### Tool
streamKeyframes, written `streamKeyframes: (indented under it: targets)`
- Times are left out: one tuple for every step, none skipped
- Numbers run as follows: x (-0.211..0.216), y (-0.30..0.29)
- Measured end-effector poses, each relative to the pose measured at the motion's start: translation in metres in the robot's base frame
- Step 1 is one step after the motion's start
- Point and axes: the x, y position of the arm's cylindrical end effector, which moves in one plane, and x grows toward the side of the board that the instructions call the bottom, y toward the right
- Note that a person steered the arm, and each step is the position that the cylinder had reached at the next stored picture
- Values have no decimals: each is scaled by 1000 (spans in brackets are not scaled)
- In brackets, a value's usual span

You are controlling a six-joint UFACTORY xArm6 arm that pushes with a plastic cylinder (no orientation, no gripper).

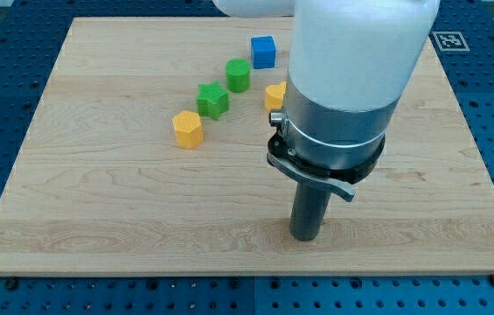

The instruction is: Move the triangle to the bottom right of the red circle

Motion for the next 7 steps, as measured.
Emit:
streamKeyframes:
  targets:
    - [-37, 20]
    - [-86, 42]
    - [-102, 53]
    - [-101, 53]
    - [-71, 52]
    - [-37, 50]
    - [3, 75]
